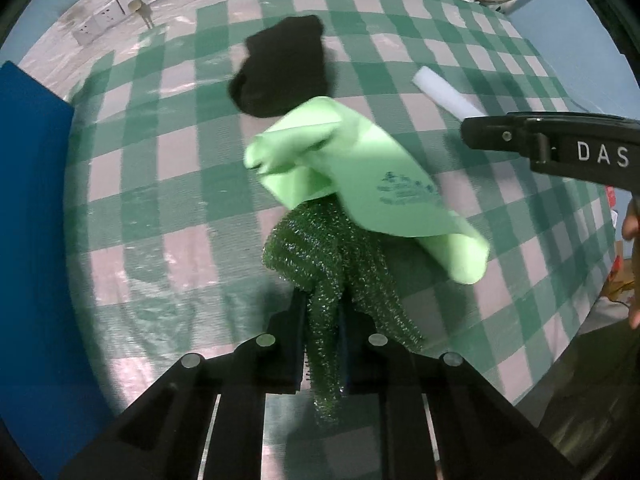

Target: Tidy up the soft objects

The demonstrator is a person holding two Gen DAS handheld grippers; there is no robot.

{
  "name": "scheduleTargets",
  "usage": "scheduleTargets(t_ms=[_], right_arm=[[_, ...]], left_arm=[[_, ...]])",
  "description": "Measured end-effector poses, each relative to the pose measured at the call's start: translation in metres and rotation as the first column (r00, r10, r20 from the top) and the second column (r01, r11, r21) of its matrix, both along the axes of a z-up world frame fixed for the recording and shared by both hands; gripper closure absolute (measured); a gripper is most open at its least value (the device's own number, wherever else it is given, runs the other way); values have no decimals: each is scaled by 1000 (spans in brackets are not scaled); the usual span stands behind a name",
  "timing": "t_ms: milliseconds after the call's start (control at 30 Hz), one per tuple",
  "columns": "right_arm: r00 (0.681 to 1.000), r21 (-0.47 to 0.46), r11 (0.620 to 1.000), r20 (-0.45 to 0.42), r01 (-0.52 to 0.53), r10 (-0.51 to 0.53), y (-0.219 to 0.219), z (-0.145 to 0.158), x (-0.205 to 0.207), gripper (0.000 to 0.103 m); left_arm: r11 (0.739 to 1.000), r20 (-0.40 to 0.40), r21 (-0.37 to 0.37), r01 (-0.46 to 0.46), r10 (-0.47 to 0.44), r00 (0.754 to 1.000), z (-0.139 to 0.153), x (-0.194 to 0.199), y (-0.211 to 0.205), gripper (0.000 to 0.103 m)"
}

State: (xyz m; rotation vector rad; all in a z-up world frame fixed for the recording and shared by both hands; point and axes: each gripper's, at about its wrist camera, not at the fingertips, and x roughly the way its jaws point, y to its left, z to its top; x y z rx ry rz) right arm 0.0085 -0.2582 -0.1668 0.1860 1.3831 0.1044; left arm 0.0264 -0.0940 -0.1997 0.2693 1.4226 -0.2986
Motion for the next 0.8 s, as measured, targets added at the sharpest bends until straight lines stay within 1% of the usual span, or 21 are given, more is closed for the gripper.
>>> scheduleTargets(t_ms=[133,300,367,400,433,500,567,633,700,733,767,800], right_arm=[[1000,-11,1000,5,-8,8,0,-3,4,48],[1000,-24,1000,-1,-9,9,-2,-8,10,48],[1000,-25,1000,-4,-4,3,-4,-10,11,48],[1000,-26,1000,-4,-2,2,-4,-10,12,48],[1000,-26,1000,-2,-2,2,-5,-10,11,48],[1000,-26,1000,3,-6,6,-4,-9,12,47],[1000,-39,999,12,-14,15,-3,-7,13,41],[999,-49,999,21,-24,25,-2,-8,16,39],[999,-48,998,24,-30,31,-2,-9,17,38],[999,-46,998,24,-32,33,-2,-10,17,38],[999,-46,998,23,-32,33,-2,-11,18,38],[999,-48,998,18,-33,34,-2,-13,17,38]], left_arm=[[1000,-2,19,-4,4,1000,4,7,20,90],[999,-5,15,-48,48,999,11,28,54,86],[998,-9,17,-59,59,998,11,37,66,73],[998,-16,16,-60,60,998,10,42,71,69],[998,-21,12,-63,63,998,9,46,77,60],[997,-13,17,-69,69,998,7,47,81,48],[997,-9,26,-75,76,997,6,52,83,28],[996,-5,25,-86,86,996,7,52,87,21],[995,1,21,-99,99,995,4,51,82,20],[994,-5,16,-106,106,994,4,50,81,16],[993,-8,10,-116,116,993,2,49,79,16],[992,-8,10,-123,123,992,0,41,68,16]])
